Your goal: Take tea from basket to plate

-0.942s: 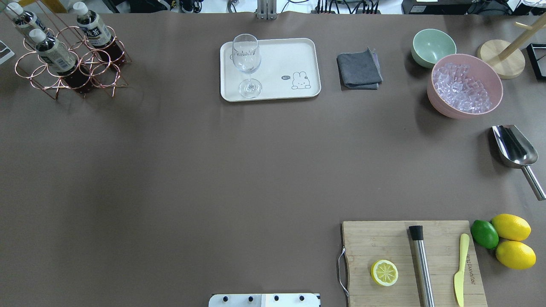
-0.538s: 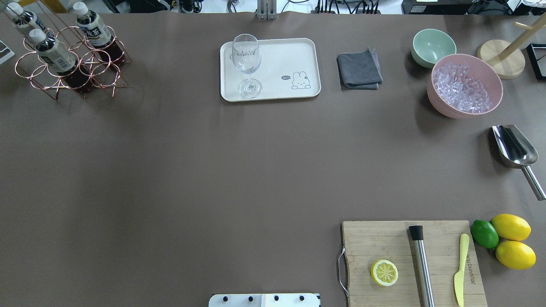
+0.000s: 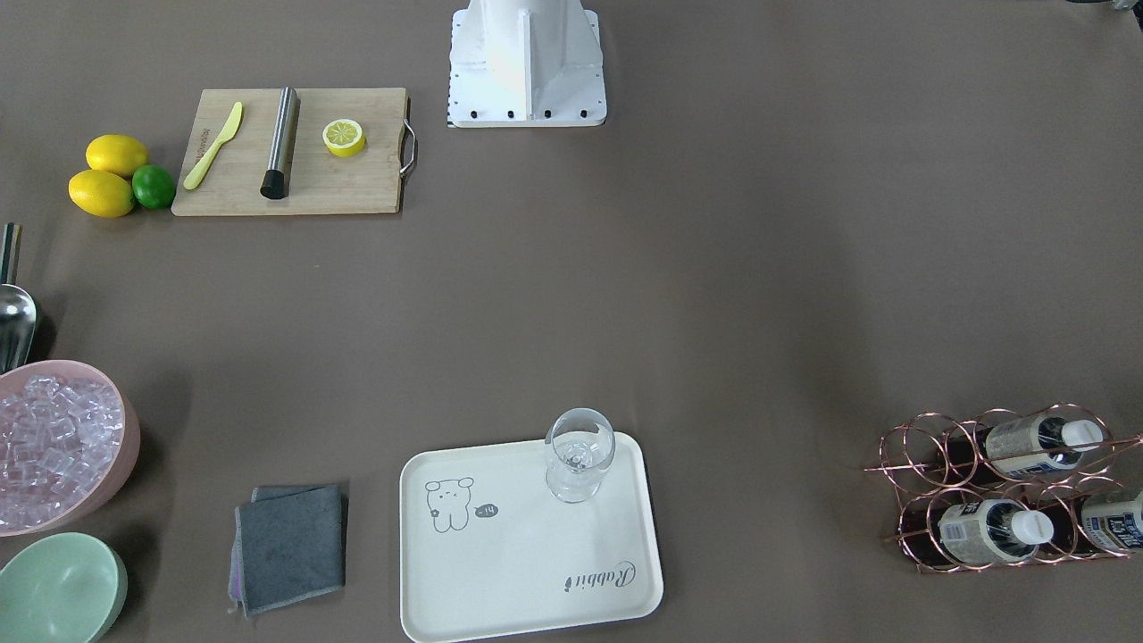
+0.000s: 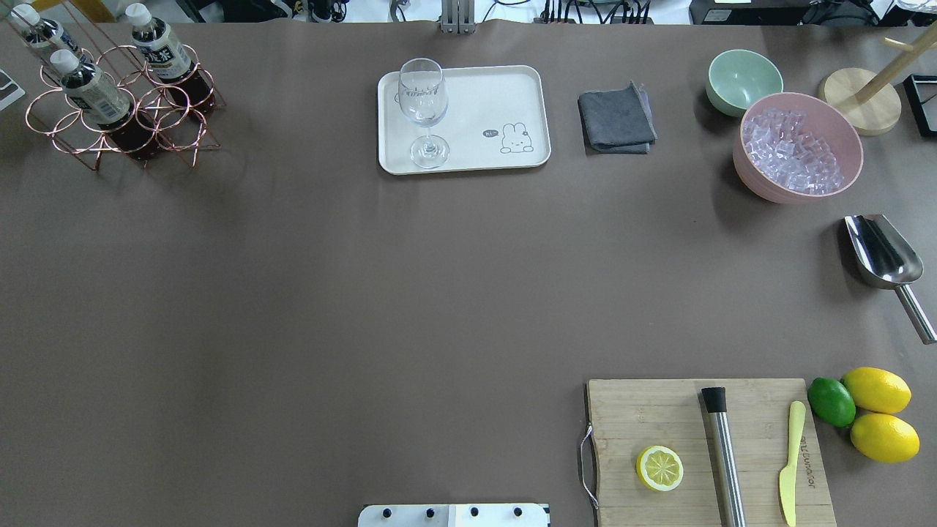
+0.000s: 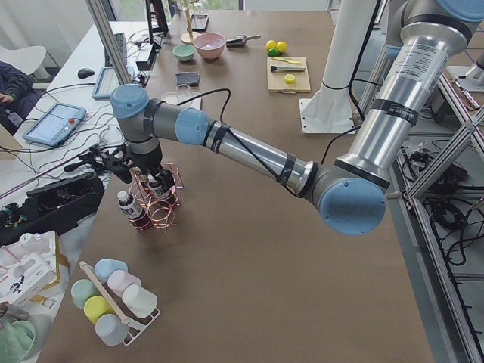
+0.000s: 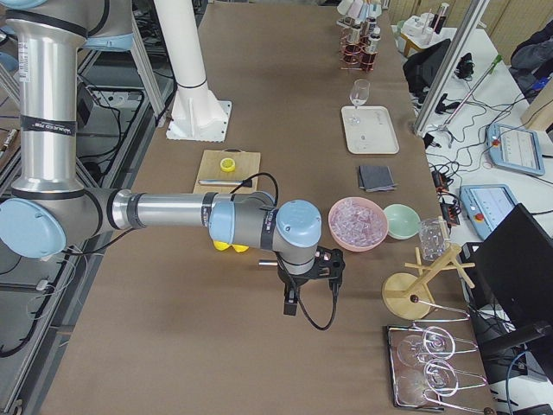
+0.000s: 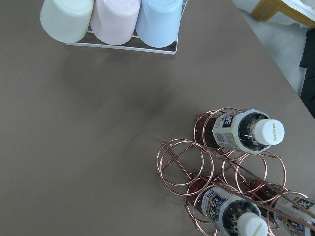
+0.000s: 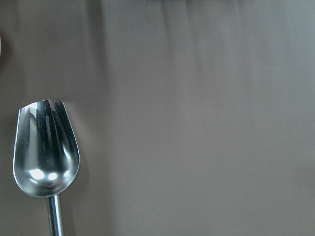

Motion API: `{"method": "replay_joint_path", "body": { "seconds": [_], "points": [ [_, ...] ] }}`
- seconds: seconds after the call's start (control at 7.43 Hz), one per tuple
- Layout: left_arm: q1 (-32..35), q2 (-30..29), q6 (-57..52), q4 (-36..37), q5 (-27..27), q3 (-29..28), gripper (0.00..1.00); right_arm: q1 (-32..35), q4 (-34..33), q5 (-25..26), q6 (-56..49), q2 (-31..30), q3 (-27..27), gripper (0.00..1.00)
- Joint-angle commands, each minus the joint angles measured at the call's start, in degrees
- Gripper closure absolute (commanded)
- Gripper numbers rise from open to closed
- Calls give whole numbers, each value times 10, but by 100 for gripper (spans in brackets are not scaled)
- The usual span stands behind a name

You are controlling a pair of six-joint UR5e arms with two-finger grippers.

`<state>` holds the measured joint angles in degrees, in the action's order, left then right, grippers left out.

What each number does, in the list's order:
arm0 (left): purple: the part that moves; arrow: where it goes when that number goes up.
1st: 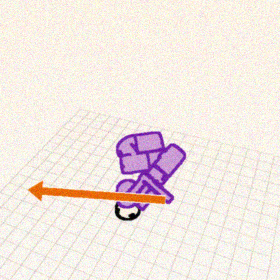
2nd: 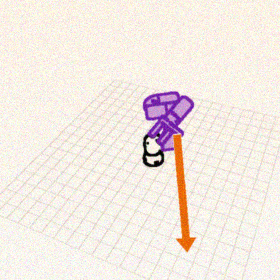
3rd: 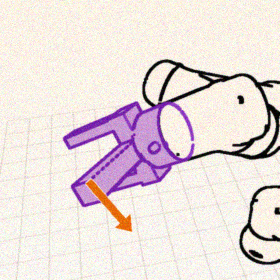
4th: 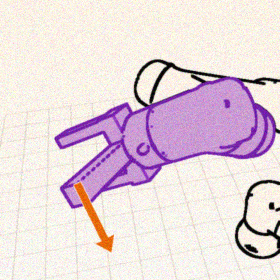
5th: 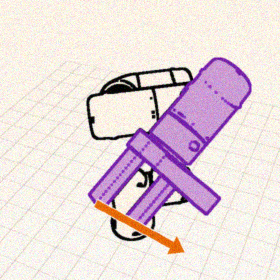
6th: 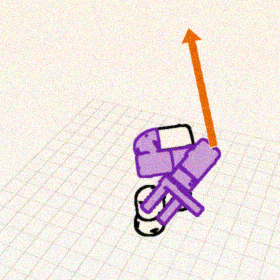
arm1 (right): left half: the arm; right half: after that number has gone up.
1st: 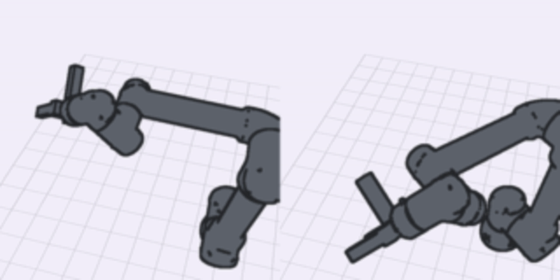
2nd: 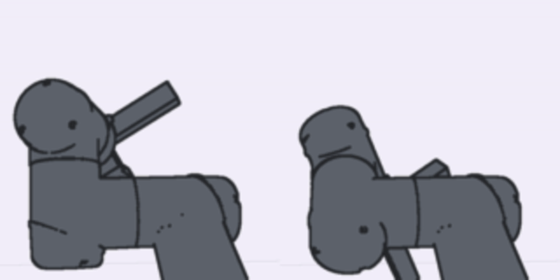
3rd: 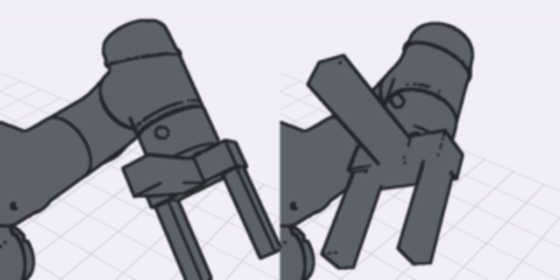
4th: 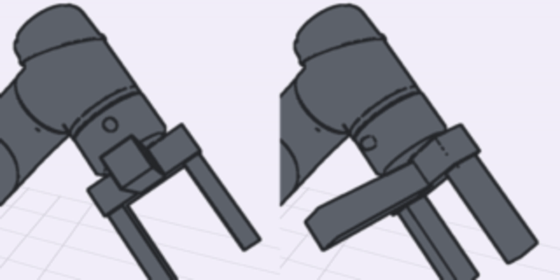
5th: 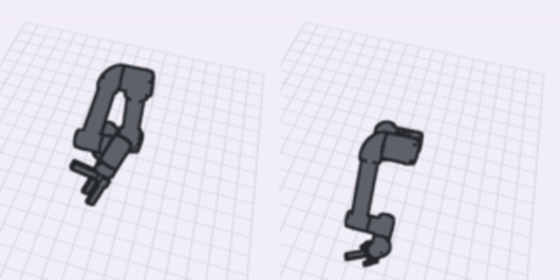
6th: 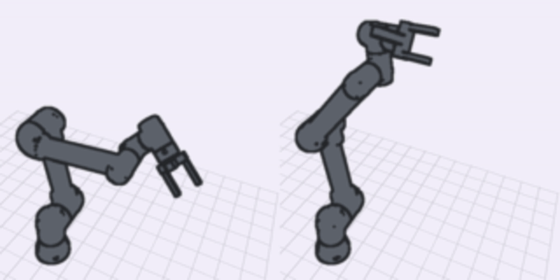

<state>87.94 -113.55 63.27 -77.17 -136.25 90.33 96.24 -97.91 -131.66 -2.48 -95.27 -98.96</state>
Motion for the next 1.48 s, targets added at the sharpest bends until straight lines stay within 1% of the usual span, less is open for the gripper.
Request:
{"method": "replay_joint_path", "body": {
  "seconds": [0.0,0.13,0.27,0.54,0.81,0.94,1.21,1.35],
  "points": [
    [5,-27,23,43,10,-6,2,0,0,0,-1,1,-2,0],
    [4,-40,40,45,10,-10,2,0,0,0,-1,1,-2,0],
    [2,-67,50,54,10,-36,2,0,0,0,-2,1,-1,0],
    [-2,-146,61,55,12,-136,2,0,0,0,-2,1,0,0],
    [-13,-149,108,56,17,-134,2,0,0,0,-2,1,-2,0],
    [-15,-163,138,60,18,-138,2,0,0,0,-2,1,-2,0],
    [-30,-171,217,59,20,-147,2,0,0,0,-2,0,1,0],
    [-37,-169,222,58,20,-147,2,0,0,0,-1,0,0,0]
  ]
}}
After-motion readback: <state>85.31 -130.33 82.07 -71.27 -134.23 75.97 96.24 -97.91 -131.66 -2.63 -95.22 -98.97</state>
